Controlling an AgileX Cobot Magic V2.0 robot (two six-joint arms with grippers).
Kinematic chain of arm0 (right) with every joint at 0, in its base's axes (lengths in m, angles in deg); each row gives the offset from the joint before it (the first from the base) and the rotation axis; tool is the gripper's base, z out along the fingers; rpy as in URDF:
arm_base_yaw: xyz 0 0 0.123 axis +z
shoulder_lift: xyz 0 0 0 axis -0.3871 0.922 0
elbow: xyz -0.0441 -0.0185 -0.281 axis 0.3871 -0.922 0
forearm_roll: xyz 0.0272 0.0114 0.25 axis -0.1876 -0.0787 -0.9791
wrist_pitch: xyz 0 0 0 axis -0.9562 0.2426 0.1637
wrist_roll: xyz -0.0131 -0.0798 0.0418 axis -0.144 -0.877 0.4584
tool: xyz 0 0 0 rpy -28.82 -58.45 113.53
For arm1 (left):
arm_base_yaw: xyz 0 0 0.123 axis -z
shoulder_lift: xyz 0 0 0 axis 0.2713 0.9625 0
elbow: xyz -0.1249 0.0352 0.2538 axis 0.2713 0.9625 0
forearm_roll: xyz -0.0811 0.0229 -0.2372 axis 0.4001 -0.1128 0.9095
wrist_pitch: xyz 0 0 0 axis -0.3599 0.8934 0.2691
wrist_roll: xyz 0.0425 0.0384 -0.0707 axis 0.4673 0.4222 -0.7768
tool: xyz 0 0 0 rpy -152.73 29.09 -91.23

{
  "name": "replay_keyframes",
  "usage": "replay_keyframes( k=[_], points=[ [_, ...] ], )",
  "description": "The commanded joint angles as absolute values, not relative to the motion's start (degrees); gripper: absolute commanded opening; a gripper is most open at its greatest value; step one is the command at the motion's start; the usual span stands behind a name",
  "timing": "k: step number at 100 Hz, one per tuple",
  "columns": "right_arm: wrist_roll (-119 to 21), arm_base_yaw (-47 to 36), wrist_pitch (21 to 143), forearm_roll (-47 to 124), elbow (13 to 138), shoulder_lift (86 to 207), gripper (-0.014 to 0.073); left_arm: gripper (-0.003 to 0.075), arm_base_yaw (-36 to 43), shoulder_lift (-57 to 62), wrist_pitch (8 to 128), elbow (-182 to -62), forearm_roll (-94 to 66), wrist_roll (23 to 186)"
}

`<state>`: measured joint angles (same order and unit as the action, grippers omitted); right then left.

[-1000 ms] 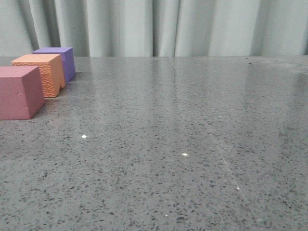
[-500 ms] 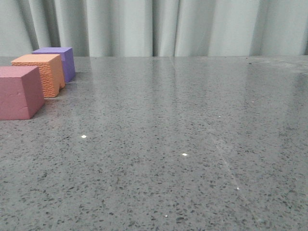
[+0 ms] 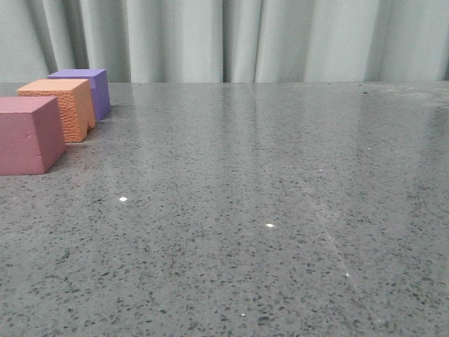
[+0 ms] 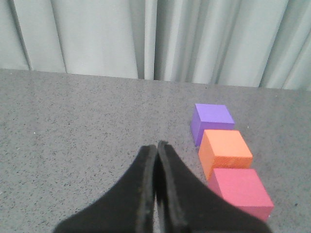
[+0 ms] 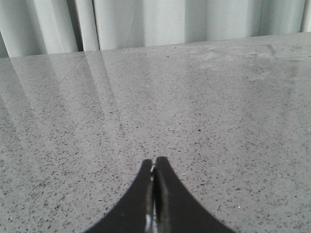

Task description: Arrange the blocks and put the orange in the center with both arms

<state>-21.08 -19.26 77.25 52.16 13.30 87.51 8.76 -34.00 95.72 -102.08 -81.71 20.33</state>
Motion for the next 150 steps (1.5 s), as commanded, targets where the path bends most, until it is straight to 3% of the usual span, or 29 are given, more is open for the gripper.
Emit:
replay_keyframes(
  k=[1,30,49,65,85,118,150],
  points=[
    [-21.5,-19.6,72.4,52.1,14.1,86.1,-0.0067,-0.0019,7.2,-34.9,91.1,-102.6,-77.5,28.3],
    [-21.5,-19.6,72.4,52.1,14.1,86.1,-0.0067,-0.0019,-6.4,-43.2,76.1,-93.6,-53.3,58.1],
    [-21.5,-19.6,72.4,52.1,14.1,86.1,-0.0067,-0.0019,-12.8,-50.5,69.6,-82.4,-48.6,60.0],
    [-21.5,-19.6,72.4,52.1,14.1,86.1,-0.0067,-0.0019,-12.9,-57.4,69.1,-72.9,-47.4,59.9],
    [-21.5,-19.6,72.4,52.1,14.1,86.1,-0.0067,-0.0019,-12.9,-57.3,65.6,-65.9,-46.6,57.4],
    [-21.5,-19.6,72.4,52.1,14.1,86.1,-0.0067,-0.0019,-10.6,-57.3,57.0,-61.6,-47.2,56.9],
    [-21.5,-19.6,72.4,52.1,14.1,86.1,-0.0067,-0.0019,-8.1,-57.3,56.9,-61.6,-47.4,56.9]
  ],
)
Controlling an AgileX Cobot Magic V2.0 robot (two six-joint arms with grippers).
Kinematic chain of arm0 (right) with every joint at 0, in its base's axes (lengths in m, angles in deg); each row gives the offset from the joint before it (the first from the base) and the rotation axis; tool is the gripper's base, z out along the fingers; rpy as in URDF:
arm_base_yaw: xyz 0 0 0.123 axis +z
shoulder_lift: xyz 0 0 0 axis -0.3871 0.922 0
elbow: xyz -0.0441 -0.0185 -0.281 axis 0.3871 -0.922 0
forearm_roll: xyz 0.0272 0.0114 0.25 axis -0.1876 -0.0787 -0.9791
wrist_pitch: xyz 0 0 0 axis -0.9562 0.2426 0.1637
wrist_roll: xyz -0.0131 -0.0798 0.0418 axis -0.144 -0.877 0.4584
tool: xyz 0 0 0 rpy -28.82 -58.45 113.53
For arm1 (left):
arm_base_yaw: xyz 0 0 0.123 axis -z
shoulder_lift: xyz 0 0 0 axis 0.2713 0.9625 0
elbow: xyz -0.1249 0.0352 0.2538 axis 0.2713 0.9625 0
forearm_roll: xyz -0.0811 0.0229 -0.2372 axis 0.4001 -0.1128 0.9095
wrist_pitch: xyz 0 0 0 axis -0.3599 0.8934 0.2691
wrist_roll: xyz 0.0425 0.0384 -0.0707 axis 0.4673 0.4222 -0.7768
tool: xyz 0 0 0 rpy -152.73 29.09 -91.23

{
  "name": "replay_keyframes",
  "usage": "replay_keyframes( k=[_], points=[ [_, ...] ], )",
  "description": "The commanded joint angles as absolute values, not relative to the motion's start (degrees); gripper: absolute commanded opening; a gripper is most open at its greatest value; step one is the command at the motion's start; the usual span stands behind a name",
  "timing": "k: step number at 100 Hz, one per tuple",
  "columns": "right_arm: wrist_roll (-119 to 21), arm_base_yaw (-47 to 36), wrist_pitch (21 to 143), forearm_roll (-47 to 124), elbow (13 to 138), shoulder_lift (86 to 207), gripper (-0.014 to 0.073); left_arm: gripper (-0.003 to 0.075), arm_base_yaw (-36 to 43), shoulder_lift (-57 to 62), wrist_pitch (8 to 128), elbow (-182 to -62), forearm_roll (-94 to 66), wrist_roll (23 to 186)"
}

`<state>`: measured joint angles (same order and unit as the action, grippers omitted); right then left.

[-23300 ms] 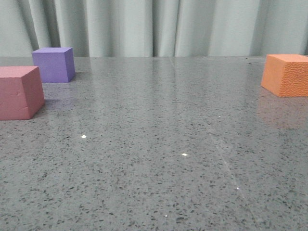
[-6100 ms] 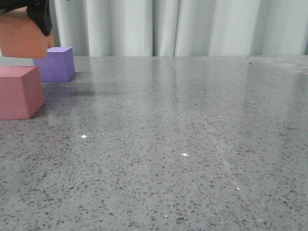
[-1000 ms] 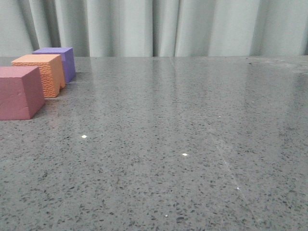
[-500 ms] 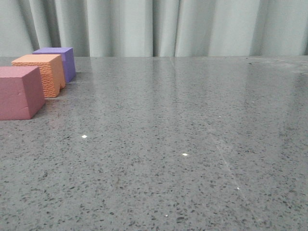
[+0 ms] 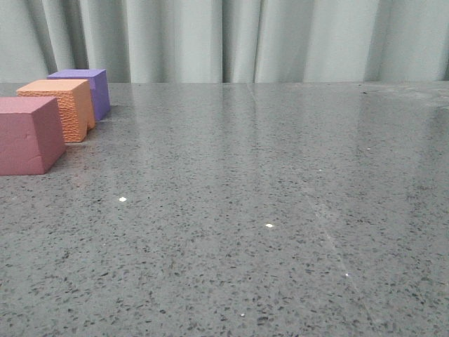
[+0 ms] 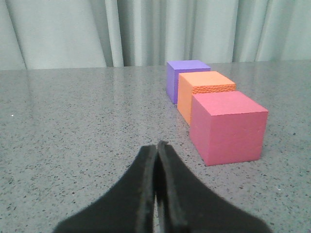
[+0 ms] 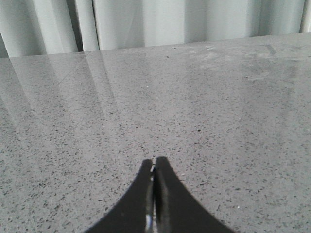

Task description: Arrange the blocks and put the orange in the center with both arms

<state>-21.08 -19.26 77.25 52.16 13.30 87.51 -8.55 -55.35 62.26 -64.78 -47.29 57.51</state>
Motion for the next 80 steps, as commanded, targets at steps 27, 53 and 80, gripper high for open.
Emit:
replay_keyframes(
  k=[27,53,80],
  points=[
    [-21.5,-19.6,72.4,52.1,14.1,86.1,-0.0067,-0.0019,-8.1,-57.3,57.2,-61.6,-46.7,56.9],
    [-21.5,-19.6,72.4,52.1,14.1,86.1,-0.0067,-0.0019,-8.1,-57.3,57.2,-61.6,-46.7,56.9],
    [-21.5,-19.6,72.4,52.1,14.1,86.1,-0.0067,-0.0019,-8.1,-57.3,57.2,-61.6,-46.7,56.9]
  ],
)
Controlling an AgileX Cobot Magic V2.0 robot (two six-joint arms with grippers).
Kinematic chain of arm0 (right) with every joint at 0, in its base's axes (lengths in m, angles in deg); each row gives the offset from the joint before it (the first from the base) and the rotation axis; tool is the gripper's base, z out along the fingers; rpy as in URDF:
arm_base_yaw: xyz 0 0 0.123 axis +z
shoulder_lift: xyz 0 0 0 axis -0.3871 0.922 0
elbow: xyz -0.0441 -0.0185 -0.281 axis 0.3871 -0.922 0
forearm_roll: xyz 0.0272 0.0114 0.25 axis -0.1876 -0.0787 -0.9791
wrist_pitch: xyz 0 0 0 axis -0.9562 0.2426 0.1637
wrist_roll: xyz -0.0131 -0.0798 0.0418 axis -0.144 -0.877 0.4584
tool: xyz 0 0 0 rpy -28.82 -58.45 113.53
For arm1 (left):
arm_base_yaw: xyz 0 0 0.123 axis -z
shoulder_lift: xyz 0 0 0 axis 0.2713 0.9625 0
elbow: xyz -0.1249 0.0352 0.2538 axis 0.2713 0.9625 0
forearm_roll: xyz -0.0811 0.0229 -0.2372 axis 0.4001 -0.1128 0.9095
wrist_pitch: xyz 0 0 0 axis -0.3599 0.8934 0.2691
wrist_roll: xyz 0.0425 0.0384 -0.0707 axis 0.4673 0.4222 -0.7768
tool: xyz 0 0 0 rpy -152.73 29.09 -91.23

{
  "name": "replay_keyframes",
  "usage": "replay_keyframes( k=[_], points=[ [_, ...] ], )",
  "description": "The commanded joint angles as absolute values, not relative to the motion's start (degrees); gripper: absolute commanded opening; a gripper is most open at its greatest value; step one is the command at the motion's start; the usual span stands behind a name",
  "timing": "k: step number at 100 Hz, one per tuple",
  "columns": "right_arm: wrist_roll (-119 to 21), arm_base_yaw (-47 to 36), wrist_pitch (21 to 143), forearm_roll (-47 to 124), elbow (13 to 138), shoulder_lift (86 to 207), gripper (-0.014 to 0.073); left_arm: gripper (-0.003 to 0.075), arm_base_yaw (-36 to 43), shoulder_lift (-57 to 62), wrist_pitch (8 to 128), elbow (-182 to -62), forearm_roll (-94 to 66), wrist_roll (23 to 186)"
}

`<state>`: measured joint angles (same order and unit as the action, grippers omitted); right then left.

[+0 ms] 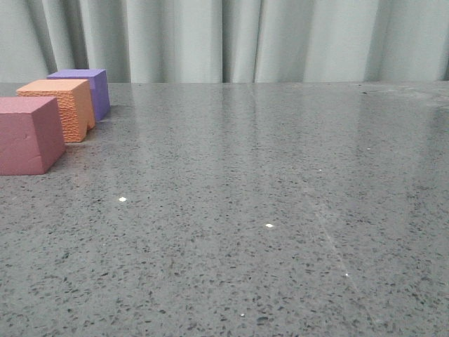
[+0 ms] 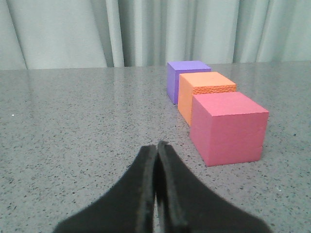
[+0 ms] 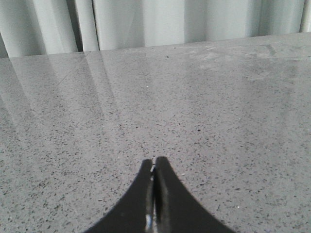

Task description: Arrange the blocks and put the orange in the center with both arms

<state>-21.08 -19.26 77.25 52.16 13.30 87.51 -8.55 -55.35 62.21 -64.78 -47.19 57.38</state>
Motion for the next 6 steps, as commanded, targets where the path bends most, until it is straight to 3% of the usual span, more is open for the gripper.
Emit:
replay_keyframes(
  k=[1,6],
  points=[
    [-21.5,-19.6,72.4,52.1,14.1,86.1,-0.0067,-0.0019,-8.1,-57.3,57.2,-61.6,-46.7,56.9],
    [-21.5,-19.6,72.4,52.1,14.1,86.1,-0.0067,-0.0019,-8.1,-57.3,57.2,-61.6,-46.7,56.9]
  ],
)
